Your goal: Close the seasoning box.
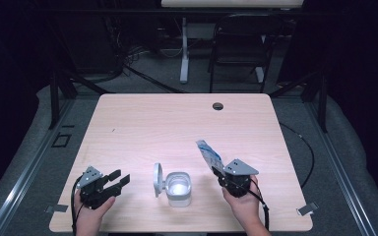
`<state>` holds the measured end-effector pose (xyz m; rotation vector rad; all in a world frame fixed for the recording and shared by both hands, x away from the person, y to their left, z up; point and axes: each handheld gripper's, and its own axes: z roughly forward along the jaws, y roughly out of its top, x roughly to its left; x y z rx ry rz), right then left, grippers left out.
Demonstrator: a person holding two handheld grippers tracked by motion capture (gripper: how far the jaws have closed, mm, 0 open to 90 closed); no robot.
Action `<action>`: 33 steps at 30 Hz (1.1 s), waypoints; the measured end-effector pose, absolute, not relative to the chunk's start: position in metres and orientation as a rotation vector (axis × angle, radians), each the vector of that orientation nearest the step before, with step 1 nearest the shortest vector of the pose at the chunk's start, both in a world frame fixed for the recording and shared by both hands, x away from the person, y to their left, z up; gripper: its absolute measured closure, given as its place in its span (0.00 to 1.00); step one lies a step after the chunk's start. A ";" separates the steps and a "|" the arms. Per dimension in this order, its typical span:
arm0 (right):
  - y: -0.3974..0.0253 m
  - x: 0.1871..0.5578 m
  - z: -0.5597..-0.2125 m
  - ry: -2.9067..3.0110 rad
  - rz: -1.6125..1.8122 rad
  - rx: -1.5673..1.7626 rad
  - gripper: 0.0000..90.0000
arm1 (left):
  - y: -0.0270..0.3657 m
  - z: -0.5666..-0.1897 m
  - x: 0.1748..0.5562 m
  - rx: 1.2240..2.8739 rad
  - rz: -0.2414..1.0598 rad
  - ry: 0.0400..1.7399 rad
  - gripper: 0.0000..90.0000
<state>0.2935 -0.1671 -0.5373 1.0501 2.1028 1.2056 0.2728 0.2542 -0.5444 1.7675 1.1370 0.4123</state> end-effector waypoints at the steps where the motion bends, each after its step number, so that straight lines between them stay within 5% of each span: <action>1: -0.168 0.295 -0.538 2.086 1.215 1.071 0.95 | 0.254 -0.544 0.273 1.773 0.409 1.137 0.60; 33: -0.174 0.318 -0.563 2.056 1.146 1.411 0.94 | 0.254 -0.541 0.269 1.762 0.415 1.129 0.60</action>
